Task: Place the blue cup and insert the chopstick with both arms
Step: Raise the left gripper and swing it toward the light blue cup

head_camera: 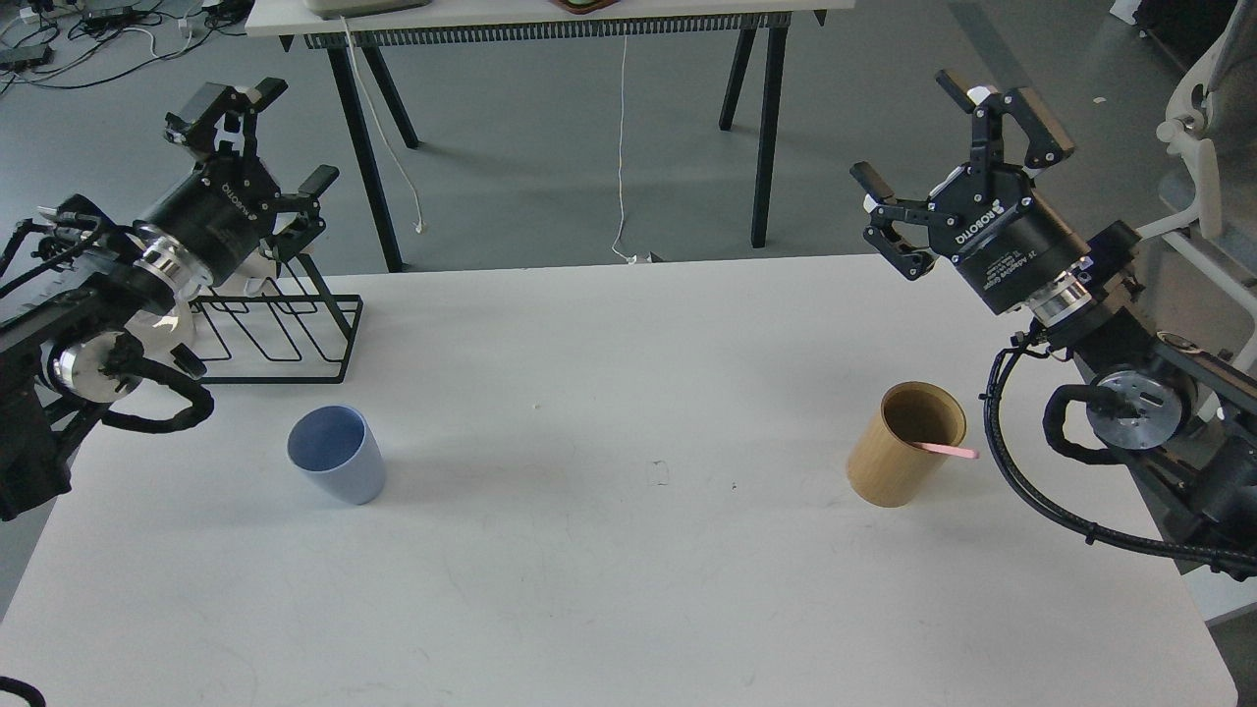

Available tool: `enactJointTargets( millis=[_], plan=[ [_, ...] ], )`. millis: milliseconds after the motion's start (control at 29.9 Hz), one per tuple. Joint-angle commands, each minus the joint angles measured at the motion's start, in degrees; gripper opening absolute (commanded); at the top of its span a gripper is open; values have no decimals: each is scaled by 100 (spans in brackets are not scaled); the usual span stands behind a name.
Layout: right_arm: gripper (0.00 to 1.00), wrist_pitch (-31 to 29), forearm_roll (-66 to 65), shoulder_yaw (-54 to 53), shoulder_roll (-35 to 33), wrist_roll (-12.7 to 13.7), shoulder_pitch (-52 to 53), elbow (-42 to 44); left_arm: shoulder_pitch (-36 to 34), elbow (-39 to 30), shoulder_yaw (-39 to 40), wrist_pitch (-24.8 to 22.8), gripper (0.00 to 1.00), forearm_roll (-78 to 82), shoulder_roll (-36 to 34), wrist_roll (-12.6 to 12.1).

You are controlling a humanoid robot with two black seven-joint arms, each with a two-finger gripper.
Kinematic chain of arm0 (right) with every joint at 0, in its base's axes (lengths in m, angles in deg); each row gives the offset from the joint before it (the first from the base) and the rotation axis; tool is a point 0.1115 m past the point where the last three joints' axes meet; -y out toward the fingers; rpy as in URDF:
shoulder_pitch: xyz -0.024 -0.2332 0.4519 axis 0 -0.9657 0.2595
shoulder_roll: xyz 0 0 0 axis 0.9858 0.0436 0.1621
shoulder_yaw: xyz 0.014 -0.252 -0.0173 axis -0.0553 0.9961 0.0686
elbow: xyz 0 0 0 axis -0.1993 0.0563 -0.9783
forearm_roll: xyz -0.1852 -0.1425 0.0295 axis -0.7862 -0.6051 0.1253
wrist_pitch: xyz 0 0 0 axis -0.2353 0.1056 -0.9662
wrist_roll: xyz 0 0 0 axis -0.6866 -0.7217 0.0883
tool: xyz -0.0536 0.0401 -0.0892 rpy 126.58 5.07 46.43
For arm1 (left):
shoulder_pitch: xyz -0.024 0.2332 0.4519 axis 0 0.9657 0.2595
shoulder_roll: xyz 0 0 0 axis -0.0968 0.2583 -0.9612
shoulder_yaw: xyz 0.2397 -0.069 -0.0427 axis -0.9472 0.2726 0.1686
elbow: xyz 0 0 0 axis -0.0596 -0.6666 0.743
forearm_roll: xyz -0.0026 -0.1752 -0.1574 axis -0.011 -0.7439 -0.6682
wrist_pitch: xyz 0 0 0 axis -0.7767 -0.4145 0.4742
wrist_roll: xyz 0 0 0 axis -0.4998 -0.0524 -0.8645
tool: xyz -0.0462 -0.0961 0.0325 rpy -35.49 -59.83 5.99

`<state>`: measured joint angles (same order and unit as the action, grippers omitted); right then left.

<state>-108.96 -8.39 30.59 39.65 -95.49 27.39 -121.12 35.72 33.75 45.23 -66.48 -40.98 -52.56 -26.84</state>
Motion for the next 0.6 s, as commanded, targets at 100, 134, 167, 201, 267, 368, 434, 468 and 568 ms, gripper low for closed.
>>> enactJointTargets(
  millis=[100,134,167,201,267,368,434,468,568],
  plan=[
    [99,0,-26,1,106,0,-14,11,74,-27,10,0,100,-59,-171,0],
    [99,0,-26,1,106,0,-14,2,74,-18,1,0,100,-50,-179,0],
    [99,0,-26,1,106,0,-14,2,66,-1,10,0,100,-59,-197,0],
    [99,0,-35,-8,106,0,-6,2,66,26,54,0,100,-76,-206,0],
    [99,0,-35,-17,106,0,3,2,83,96,203,0,100,-77,-206,0],
    [99,0,-35,-78,106,0,21,-7,83,254,423,0,100,-41,-153,0],
    [99,0,-35,-131,89,0,47,-15,57,176,493,0,100,-50,-206,0],
    [99,0,-35,-175,62,0,73,-24,48,88,589,0,100,-59,-223,0],
    [99,0,-26,-193,10,0,47,-51,48,-332,906,0,100,-50,-442,0]
  ],
)
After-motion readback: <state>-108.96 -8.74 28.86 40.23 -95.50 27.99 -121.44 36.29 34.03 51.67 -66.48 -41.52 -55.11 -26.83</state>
